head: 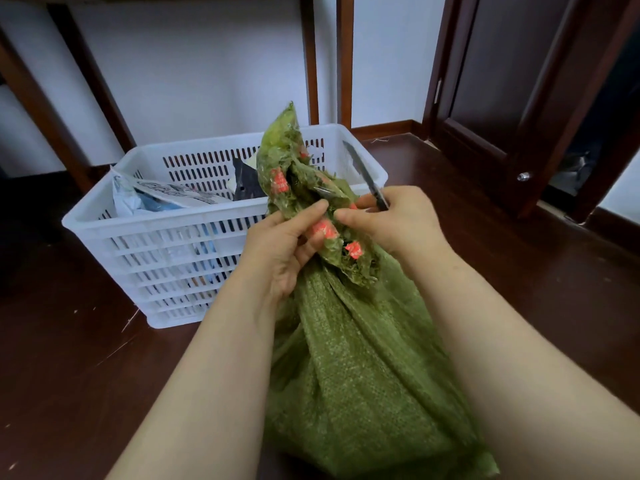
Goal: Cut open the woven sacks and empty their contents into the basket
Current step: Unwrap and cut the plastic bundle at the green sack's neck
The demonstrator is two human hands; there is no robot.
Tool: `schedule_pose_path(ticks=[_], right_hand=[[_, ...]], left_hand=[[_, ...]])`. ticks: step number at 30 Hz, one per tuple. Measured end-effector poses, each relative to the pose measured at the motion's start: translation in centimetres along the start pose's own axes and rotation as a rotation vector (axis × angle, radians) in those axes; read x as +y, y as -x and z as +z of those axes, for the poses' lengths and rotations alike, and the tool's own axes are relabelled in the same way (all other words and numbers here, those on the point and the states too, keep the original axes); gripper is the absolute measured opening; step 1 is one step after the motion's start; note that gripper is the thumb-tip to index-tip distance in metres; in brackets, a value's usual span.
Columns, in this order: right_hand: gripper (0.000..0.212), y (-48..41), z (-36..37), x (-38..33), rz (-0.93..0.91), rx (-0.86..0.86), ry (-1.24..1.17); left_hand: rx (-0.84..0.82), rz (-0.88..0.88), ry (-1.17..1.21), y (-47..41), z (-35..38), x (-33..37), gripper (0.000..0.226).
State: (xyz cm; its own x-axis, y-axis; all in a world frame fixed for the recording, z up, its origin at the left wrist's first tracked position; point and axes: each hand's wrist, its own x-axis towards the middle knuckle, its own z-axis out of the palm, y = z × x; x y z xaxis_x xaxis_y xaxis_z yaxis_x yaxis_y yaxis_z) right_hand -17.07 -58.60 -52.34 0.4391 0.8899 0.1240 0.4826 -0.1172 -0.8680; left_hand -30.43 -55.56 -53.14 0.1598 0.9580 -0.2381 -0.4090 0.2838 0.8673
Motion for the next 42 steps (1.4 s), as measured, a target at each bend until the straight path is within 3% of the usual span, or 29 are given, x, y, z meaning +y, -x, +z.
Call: schedule_pose_path(ticks=[3, 7, 11, 15, 19, 21, 25, 27, 31, 36, 42], right_hand=[[0.022, -0.4, 0.7, 0.8, 0.016, 0.018, -0.061], [0.032, -1.2, -0.3, 2.0, 0.134, 0.059, -0.280], [0.022, -1.8, -1.9, 3.2, 0.263, 0.069, -0.433], [0.012, -1.4, -2.5, 2.5, 0.270, -0.070, -0.401], [0.015, -1.1, -1.6, 1.3, 0.281, -0.210, -0.520], [0.010, -0.8, -1.4, 1.0, 0.233, -0.251, -0.500], [0.031, -0.3, -1.5, 1.2, 0.164, -0.339, -0.204], [0.026, -0.2, -1.0, 1.5, 0.155, -0.274, -0.215], [0.019, -0.8, 0.2, 1.6, 0.114, -0.100, -0.307], [0.026, -1.1, 0.5, 2.2, 0.200, 0.036, -0.429], [0.024, -1.3, 0.6, 3.2, 0.356, 0.142, -0.693]], left_hand=[[-0.030, -0.021, -0.033, 0.1, -0.5, 0.1, 0.013], [-0.041, -0.066, -0.099, -0.4, -2.1, 0.9, 0.048], [-0.076, -0.074, -0.175, -0.3, -2.8, 1.1, 0.014], [-0.056, -0.022, -0.232, -0.2, -2.3, 1.1, 0.012], [-0.082, 0.094, -0.516, -0.2, -1.2, 0.5, 0.022], [-0.008, 0.124, -0.449, -0.3, -0.9, 0.1, 0.021], [0.142, 0.085, -0.159, -0.6, -1.1, 0.6, 0.017], [0.065, 0.077, -0.179, -0.1, -0.8, 0.8, 0.017], [0.016, 0.028, -0.330, 0.0, 0.2, -0.3, 0.047], [0.057, 0.079, -0.388, -0.6, -0.2, -0.3, 0.024], [0.068, 0.088, -0.533, -0.4, -1.0, 0.3, 0.034]])
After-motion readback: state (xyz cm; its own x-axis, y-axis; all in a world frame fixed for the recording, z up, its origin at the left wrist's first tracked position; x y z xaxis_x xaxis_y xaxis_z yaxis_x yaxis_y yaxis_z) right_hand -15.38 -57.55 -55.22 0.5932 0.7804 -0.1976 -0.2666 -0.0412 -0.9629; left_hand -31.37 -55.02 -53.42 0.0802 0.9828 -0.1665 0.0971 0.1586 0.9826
